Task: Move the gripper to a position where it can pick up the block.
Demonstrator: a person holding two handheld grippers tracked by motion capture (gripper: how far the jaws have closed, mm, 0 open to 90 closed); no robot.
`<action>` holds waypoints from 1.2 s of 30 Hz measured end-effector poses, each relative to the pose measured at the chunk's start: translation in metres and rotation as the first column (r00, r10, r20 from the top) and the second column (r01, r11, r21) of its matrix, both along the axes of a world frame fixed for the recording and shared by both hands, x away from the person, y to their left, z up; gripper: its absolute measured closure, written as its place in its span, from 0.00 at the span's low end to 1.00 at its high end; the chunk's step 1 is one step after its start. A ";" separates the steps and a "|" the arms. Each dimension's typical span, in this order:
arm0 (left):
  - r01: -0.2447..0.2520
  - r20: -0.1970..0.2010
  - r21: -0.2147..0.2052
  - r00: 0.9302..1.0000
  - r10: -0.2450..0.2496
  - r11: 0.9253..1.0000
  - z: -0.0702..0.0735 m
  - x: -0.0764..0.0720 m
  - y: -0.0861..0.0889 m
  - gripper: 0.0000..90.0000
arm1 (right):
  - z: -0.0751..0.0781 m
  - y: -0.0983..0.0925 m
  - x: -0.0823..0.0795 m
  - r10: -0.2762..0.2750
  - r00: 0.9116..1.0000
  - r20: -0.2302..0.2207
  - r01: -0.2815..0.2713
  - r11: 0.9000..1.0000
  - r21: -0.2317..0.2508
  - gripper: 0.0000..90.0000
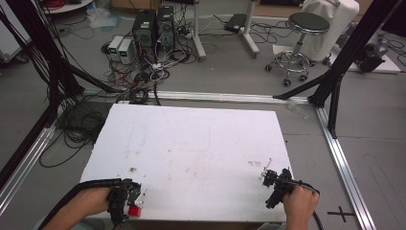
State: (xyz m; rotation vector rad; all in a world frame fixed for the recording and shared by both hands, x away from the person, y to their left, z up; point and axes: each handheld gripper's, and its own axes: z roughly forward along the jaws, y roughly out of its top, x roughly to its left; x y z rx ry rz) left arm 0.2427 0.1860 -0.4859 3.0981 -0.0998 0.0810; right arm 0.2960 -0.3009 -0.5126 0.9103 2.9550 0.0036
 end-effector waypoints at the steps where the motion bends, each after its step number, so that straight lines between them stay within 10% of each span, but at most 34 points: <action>1: -0.002 -0.006 -0.004 1.000 0.002 1.000 -0.001 -0.001 -0.001 0.24 | 0.000 0.000 0.000 0.002 1.000 0.002 -0.002 1.000 0.003 0.03; 36: 0.003 -0.020 0.014 1.000 -0.003 1.000 -0.029 -0.003 -0.010 0.24 | 0.000 -0.001 0.000 -0.004 1.000 0.000 0.004 1.000 0.010 0.03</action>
